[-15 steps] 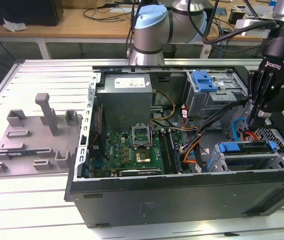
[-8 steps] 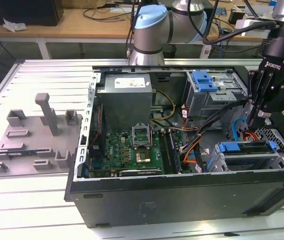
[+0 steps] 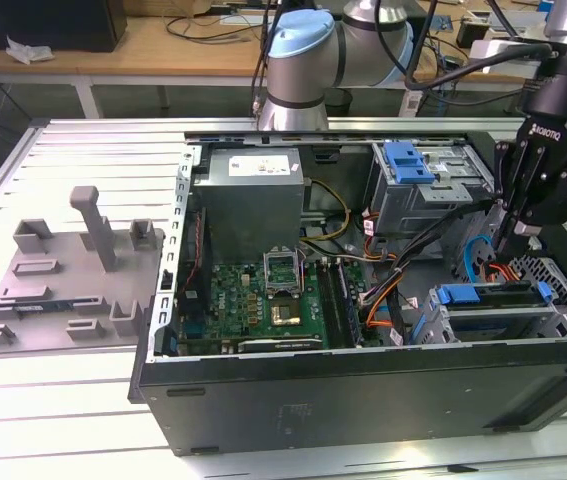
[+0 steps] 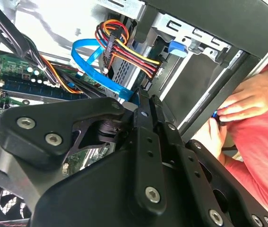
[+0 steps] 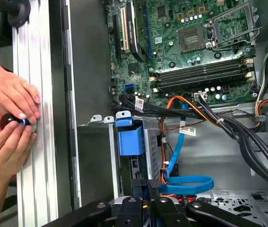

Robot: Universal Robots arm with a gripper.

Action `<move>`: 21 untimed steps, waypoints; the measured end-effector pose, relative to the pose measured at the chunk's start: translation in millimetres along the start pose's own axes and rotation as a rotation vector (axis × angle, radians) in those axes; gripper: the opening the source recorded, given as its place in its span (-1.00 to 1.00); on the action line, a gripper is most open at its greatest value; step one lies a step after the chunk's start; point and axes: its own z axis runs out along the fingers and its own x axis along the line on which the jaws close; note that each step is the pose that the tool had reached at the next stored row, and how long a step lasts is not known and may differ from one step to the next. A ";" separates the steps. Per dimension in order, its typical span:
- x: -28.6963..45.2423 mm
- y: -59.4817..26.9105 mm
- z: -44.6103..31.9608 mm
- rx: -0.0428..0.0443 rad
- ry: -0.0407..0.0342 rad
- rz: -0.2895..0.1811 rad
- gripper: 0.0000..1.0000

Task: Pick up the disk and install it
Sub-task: 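Insert the second disk wire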

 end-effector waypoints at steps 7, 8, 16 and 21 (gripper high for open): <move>12.4 -1.3 4.4 0.0056 -0.0577 -0.003 -0.68; 14.2 -1.1 5.1 0.0067 -0.0673 -0.003 -0.68; 29.8 1.7 10.9 0.0241 -0.1155 -0.003 -0.68; 33.6 2.9 12.5 0.0371 -0.1475 -0.004 -0.68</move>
